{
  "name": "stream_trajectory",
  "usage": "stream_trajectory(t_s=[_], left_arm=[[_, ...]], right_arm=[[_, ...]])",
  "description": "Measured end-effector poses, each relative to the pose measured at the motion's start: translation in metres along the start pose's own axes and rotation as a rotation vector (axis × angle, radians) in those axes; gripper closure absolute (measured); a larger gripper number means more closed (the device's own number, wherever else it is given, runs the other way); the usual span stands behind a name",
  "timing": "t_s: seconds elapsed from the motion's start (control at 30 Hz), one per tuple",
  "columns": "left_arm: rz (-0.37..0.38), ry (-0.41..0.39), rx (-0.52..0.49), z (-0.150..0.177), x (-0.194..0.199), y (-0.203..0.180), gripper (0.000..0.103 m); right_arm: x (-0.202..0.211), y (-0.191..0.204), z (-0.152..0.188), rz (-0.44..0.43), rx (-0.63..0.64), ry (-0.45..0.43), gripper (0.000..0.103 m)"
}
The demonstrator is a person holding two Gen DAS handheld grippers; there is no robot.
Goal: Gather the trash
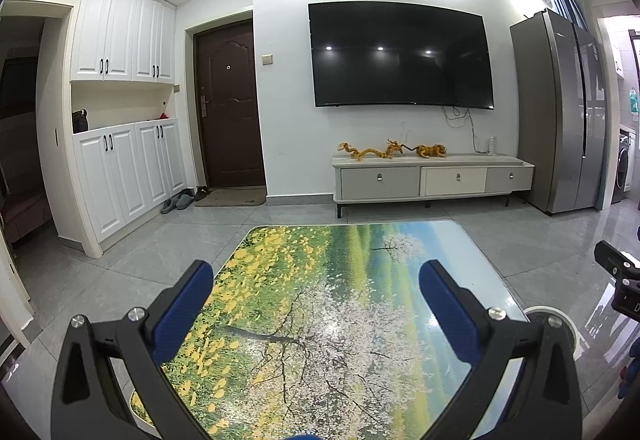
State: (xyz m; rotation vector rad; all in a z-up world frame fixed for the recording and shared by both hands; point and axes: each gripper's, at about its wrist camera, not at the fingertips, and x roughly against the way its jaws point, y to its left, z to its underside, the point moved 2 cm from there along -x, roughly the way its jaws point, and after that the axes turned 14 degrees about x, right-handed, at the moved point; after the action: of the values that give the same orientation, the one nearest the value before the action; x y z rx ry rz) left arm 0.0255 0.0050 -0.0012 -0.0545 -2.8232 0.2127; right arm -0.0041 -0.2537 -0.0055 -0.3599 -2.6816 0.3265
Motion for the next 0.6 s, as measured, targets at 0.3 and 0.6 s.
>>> stream_trajectory(t_s=[0.3, 0.6], left_arm=[[0.015, 0.003, -0.004, 0.0001, 0.0029, -0.001, 0.0], [0.027, 0.02, 0.021, -0.003, 0.001, 0.0039, 0.0]], right_arm=[[-0.002, -0.0063, 0.0029, 0.015, -0.013, 0.012, 0.0], [-0.0033, -0.0083, 0.0032, 0.01, -0.009, 0.013, 0.0]])
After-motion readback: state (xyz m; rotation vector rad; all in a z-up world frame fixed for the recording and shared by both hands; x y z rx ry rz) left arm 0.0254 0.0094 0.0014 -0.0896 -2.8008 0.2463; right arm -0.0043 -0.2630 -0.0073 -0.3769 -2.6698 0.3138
